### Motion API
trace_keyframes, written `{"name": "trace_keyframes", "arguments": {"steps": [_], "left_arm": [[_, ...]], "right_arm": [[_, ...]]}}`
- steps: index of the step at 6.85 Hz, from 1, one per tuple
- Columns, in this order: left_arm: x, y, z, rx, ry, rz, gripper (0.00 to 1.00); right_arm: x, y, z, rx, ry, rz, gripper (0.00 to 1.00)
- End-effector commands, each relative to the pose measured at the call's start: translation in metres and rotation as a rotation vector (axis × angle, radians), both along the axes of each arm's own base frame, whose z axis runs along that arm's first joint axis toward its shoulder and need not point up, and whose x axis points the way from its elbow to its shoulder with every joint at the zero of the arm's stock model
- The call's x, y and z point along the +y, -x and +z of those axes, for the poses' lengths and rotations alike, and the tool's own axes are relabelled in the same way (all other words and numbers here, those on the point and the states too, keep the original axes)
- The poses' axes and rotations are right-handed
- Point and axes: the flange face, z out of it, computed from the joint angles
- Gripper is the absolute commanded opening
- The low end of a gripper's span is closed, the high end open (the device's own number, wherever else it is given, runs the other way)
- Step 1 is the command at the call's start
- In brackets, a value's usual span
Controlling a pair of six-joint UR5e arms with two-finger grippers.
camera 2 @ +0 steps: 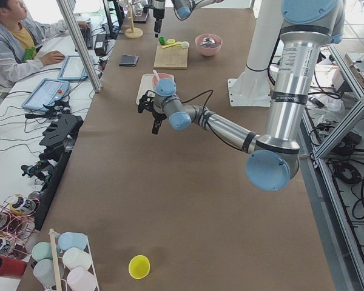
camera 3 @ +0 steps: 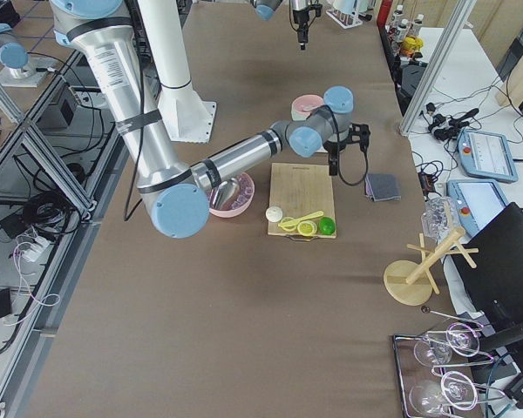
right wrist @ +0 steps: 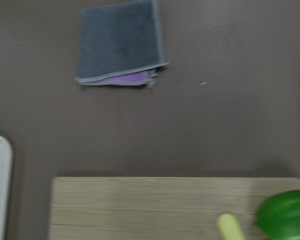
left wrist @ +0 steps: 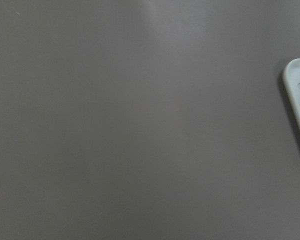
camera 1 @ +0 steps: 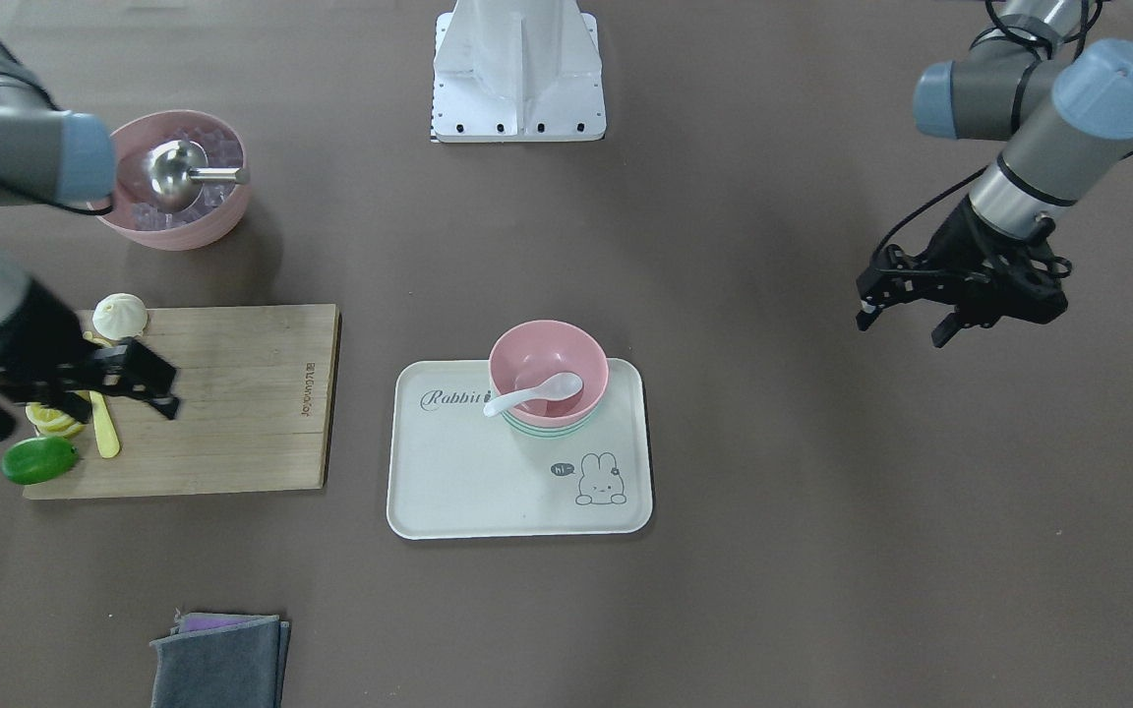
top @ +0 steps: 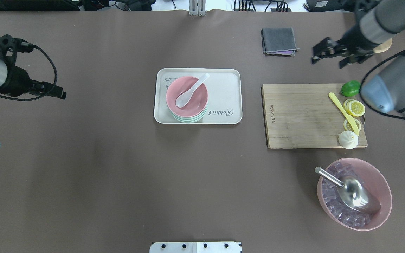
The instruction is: Stack pink bowl on green and place spoon
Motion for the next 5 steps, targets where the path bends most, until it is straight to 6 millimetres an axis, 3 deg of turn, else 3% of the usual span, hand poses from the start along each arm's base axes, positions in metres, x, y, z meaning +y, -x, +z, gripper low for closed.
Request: {"name": "trace_keyframes", "arguments": {"steps": [1,2,3,4,5], "left_arm": [[0.0,0.131,0.086,0.039,0.001,0.083,0.98],[0.025,0.184,0.121,0.09,0.013,0.086,0.98],[0.049,0.202,0.145,0.08,0.031,0.079,0.98],[0.071,0.205,0.176,0.052,0.084,0.069,0.98],[0.072,0.209,0.175,0.046,0.079,0.059,0.98]], "right_arm": [[-0.014,-0.141,0.138,0.076,-0.118,-0.119,1.0],[-0.015,-0.181,0.166,0.088,-0.145,-0.13,1.0],[-0.01,-0.186,0.174,0.09,-0.159,-0.142,1.0],[-0.004,-0.19,0.18,0.09,-0.157,-0.138,1.0],[0.0,-0.192,0.181,0.092,-0.157,-0.135,1.0]]}}
